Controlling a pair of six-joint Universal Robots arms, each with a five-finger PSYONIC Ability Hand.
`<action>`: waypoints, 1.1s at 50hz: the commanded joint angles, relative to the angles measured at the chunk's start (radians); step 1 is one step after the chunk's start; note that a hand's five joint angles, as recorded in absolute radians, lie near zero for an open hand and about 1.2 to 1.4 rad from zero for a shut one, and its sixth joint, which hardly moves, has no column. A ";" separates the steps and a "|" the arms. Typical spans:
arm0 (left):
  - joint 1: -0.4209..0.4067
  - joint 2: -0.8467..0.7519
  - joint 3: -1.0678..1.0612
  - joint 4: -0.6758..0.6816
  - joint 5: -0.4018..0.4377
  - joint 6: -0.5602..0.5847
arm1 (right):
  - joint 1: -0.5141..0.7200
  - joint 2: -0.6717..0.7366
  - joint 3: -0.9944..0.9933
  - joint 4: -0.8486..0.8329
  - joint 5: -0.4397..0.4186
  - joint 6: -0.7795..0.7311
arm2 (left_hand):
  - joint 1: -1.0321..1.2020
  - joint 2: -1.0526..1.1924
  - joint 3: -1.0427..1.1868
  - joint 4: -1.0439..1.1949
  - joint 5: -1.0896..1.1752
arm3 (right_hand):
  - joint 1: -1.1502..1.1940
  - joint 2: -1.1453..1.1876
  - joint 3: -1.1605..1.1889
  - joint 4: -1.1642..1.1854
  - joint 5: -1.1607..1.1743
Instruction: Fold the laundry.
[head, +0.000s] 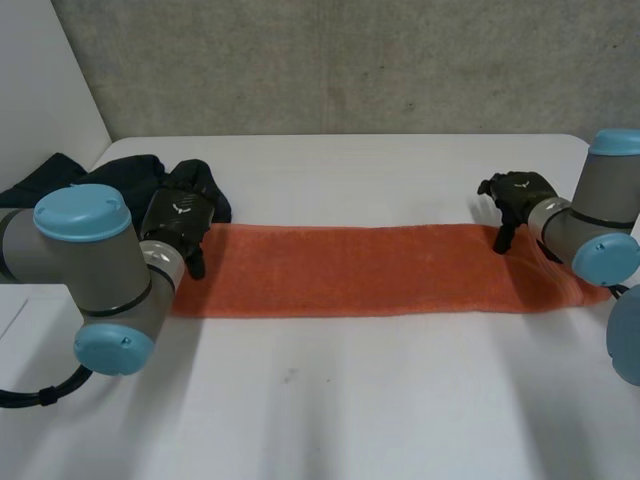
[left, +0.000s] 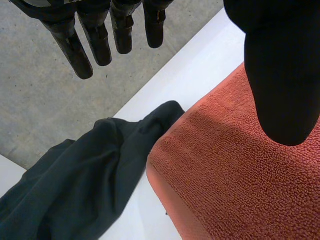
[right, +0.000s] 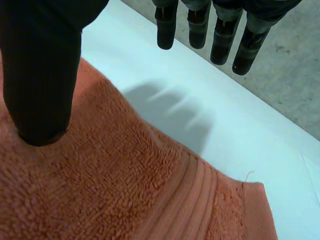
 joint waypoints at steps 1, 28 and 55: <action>-0.009 0.007 -0.007 -0.001 -0.002 0.002 | 0.001 -0.181 0.053 0.018 -0.001 0.002 | -0.021 -0.035 -0.045 -0.036 -0.046 | -0.028 -0.047 -0.041 -0.061 -0.072; -0.015 0.192 -0.163 0.000 0.064 -0.077 | -0.294 -0.695 1.133 -0.287 -0.126 -0.310 | -0.022 -0.036 -0.045 -0.037 -0.047 | 0.267 0.248 0.254 0.234 0.223; -0.026 0.179 -0.177 0.017 0.064 -0.077 | -0.320 -0.556 1.081 -0.394 -0.229 -0.310 | -0.022 -0.036 -0.045 -0.037 -0.047 | 1.194 1.175 1.181 1.161 1.150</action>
